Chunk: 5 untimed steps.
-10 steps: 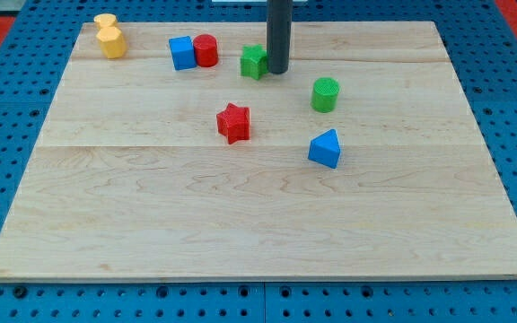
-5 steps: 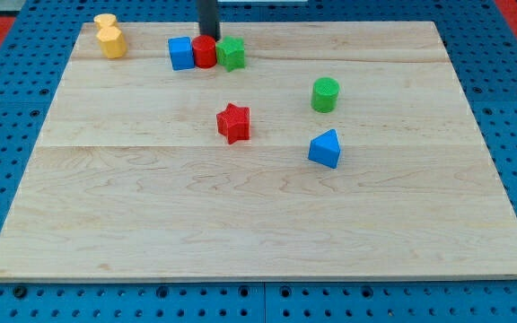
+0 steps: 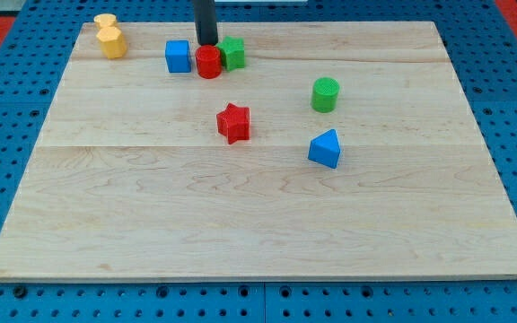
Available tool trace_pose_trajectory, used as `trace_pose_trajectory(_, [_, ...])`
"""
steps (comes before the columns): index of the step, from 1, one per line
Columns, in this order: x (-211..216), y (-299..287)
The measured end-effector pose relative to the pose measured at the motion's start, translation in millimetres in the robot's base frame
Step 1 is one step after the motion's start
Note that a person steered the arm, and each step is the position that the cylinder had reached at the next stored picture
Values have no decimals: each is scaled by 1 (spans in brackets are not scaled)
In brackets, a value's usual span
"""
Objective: Move green star to green circle
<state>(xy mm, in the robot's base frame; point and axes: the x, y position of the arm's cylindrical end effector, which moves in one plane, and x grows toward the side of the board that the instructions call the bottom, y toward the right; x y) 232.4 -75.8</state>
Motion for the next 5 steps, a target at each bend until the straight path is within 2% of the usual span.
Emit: trace_pose_trajectory(5, [46, 68])
